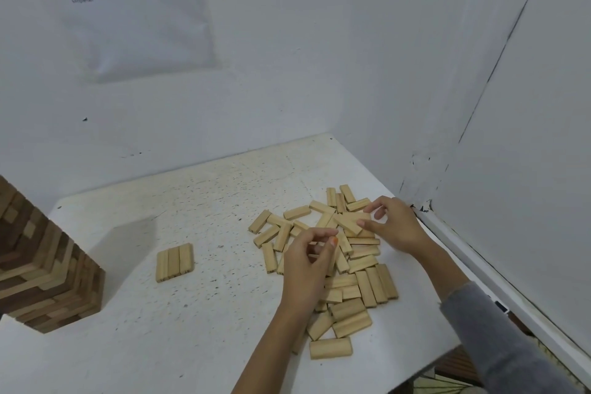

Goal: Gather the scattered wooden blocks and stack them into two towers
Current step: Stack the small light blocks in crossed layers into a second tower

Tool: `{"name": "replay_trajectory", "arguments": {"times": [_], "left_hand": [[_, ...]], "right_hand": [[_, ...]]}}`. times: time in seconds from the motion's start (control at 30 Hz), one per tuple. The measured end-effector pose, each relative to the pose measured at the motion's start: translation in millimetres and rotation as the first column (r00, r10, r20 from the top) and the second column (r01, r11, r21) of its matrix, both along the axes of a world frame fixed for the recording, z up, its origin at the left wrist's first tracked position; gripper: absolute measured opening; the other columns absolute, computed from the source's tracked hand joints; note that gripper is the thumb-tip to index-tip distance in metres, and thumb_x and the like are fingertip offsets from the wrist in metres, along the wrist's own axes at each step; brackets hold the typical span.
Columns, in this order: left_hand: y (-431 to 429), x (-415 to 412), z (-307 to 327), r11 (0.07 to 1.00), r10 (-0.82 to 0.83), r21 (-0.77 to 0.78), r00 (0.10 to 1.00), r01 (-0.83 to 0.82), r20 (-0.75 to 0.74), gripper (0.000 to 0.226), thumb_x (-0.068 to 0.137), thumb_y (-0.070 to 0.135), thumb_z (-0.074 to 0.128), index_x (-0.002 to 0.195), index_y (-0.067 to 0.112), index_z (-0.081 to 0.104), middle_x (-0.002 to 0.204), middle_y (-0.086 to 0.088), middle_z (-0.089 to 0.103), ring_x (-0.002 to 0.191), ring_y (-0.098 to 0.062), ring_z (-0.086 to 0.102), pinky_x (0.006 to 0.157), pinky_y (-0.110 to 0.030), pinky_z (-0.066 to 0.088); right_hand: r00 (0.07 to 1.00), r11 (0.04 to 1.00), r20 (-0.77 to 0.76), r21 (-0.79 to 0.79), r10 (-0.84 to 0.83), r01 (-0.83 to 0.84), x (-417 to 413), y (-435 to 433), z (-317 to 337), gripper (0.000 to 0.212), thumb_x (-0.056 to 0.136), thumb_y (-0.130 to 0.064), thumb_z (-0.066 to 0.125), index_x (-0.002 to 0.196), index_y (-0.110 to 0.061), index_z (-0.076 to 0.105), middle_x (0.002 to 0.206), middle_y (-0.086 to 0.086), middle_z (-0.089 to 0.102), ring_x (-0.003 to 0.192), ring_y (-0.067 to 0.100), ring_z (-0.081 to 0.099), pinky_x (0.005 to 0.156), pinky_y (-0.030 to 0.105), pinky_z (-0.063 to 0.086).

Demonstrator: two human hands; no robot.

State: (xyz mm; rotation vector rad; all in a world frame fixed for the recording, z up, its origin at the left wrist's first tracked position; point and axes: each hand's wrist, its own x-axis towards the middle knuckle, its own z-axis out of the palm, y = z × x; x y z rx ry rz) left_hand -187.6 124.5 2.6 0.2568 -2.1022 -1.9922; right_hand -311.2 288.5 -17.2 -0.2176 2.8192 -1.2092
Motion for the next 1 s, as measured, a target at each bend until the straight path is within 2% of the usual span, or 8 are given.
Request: {"name": "replay_trajectory", "arguments": {"times": [0.13,0.23,0.37,0.5,0.67,0.8,0.93,1.0], "left_hand": [[0.7,2.4,1.3,1.0,-0.012,0.024,1.0,0.013,-0.014,0.014,0.093,0.004,0.06,0.1,0.009,0.07,0.08,-0.006,0.057,0.057,0.002,0.05,0.052,-0.009,0.043],[-1.5,4.2,0.2,1.0,-0.007,0.011,1.0,0.007,-0.012,0.014,0.093,0.006,0.06,0.101,0.011,0.07,0.086,-0.005,0.063,0.061,0.002,0.052,0.056,-0.01,0.044],[-7.4,7.6,-1.0,1.0,0.022,-0.003,1.0,-0.023,-0.006,0.014,0.093,0.01,0.062,0.099,0.017,0.072,0.096,-0.008,0.067,0.068,-0.002,0.052,0.06,-0.013,0.045],[-14.6,14.7,1.7,0.999,0.047,-0.005,0.999,-0.047,-0.017,0.013,0.093,0.013,0.063,0.098,0.02,0.072,0.095,-0.002,0.069,0.071,-0.002,0.055,0.061,-0.015,0.047],[-25.2,26.0,5.3,0.988,0.154,0.009,0.987,-0.154,-0.051,0.015,0.091,0.01,0.065,0.093,0.023,0.072,0.088,0.01,0.071,0.076,-0.003,0.061,0.065,-0.018,0.05],[-35.6,38.1,5.4,0.976,0.216,0.013,0.974,-0.216,-0.075,0.017,0.091,0.008,0.064,0.093,0.023,0.072,0.09,0.011,0.072,0.079,-0.002,0.062,0.068,-0.016,0.05],[-48.2,53.5,1.4,0.965,0.264,0.003,0.962,-0.264,-0.071,0.015,0.092,0.011,0.064,0.096,0.022,0.072,0.092,0.012,0.072,0.08,-0.005,0.063,0.067,-0.016,0.05],[-54.1,61.3,-1.4,0.96,0.281,0.0,0.959,-0.281,-0.048,0.014,0.092,0.012,0.063,0.098,0.022,0.072,0.094,0.01,0.072,0.081,-0.006,0.063,0.066,-0.016,0.05]], "right_hand": [[0.999,0.989,-0.036,-0.15,-0.01,0.005,7.4,-3.1,1.5,0.019,0.075,-0.014,0.081,0.081,-0.018,0.063,0.086,0.001,0.065,0.066,0.003,0.052,0.059,0.013,0.038],[0.998,0.978,-0.062,-0.207,-0.013,0.0,14.6,-7.0,1.8,0.017,0.078,-0.007,0.077,0.081,-0.017,0.065,0.087,0.002,0.066,0.058,0.005,0.047,0.058,0.016,0.042],[0.997,0.986,-0.077,-0.166,0.005,-0.018,17.7,-8.6,4.1,0.024,0.081,-0.005,0.074,0.091,-0.025,0.065,0.081,-0.004,0.057,0.061,0.008,0.045,0.067,0.024,0.04],[0.984,0.991,-0.176,-0.136,-0.014,-0.011,23.5,-11.7,8.1,0.018,0.09,-0.004,0.063,0.1,-0.017,0.067,0.086,-0.007,0.052,0.077,0.007,0.052,0.067,0.012,0.038],[0.983,0.952,-0.177,-0.307,-0.055,-0.002,45.5,-26.4,24.8,0.019,0.095,-0.008,0.055,0.109,-0.015,0.067,0.106,-0.001,0.063,0.1,0.009,0.056,0.077,0.008,0.038],[0.99,0.927,-0.123,-0.358,0.075,-0.114,76.1,-47.3,33.4,0.025,0.1,-0.013,0.047,0.114,-0.023,0.065,0.115,-0.002,0.058,0.1,-0.007,0.05,0.077,-0.002,0.035],[0.983,0.9,-0.075,-0.395,0.169,-0.185,104.2,-74.5,32.1,0.023,0.099,-0.018,0.05,0.117,-0.028,0.061,0.112,0.005,0.06,0.091,0.008,0.056,0.082,0.009,0.042],[0.979,0.892,-0.043,-0.405,0.199,-0.199,115.5,-86.6,29.8,0.019,0.096,-0.021,0.057,0.114,-0.026,0.059,0.098,0.012,0.064,0.083,0.014,0.058,0.073,0.013,0.044]]}}
